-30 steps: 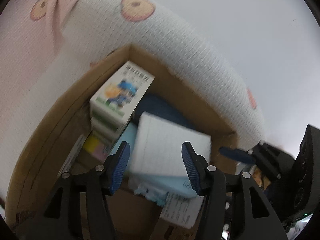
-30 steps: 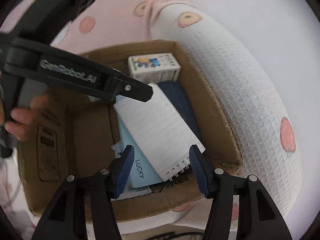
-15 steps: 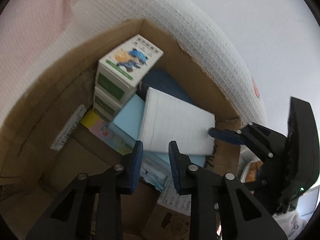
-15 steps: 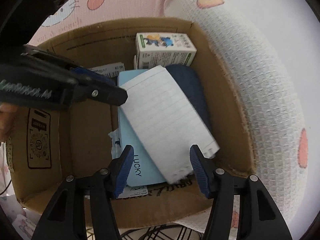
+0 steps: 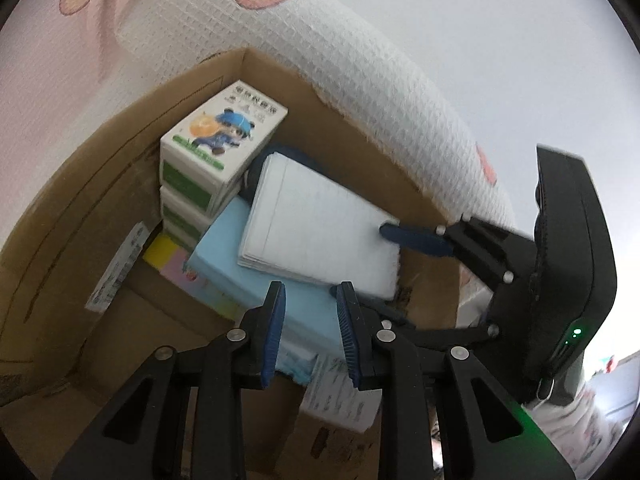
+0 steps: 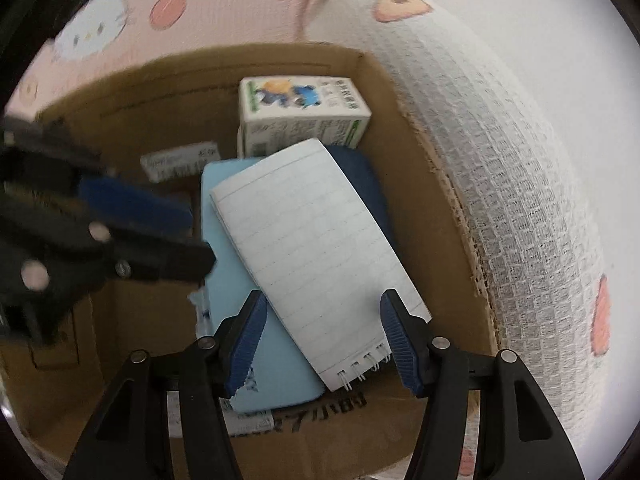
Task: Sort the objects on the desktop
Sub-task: 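Lower the notepad into the box beside the blue case and open the right gripper, then withdraw the right gripper from the box back toward the tubes, then move the right gripper to an upright white cardboard tube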
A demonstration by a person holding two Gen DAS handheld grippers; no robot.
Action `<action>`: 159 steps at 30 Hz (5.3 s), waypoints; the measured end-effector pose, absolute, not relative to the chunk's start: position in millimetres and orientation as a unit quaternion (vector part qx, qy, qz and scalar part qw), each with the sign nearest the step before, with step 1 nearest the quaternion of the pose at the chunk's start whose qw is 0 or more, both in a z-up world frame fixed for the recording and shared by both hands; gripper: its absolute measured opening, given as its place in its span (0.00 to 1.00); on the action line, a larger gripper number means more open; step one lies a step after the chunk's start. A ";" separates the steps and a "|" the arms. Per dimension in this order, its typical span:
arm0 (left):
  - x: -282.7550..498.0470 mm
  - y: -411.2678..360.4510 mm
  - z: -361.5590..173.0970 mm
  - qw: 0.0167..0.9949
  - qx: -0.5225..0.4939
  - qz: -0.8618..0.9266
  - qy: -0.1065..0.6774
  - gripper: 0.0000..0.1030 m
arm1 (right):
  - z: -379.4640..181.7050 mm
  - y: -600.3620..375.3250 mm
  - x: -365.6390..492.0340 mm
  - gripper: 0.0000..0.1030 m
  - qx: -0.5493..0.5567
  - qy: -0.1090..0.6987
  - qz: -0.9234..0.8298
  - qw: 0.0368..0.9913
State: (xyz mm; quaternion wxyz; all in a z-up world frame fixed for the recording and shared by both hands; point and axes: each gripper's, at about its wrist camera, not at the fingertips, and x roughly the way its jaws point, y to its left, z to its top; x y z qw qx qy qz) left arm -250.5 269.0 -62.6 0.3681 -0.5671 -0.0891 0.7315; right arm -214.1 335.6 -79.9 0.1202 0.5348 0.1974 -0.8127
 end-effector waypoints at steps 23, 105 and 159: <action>-279.2 275.4 -80.5 0.379 -0.566 0.706 -0.192 0.28 | -73.3 335.3 -226.5 0.56 0.573 0.138 -0.803 0.084; 44.3 -64.5 -77.7 0.007 -0.378 0.901 -0.214 0.23 | -24.8 110.2 -17.4 0.58 0.292 0.298 -0.808 0.416; -28.9 -73.0 -202.4 0.016 -0.539 0.743 -0.396 0.26 | -205.6 72.4 -33.1 0.49 0.470 0.175 -0.732 0.461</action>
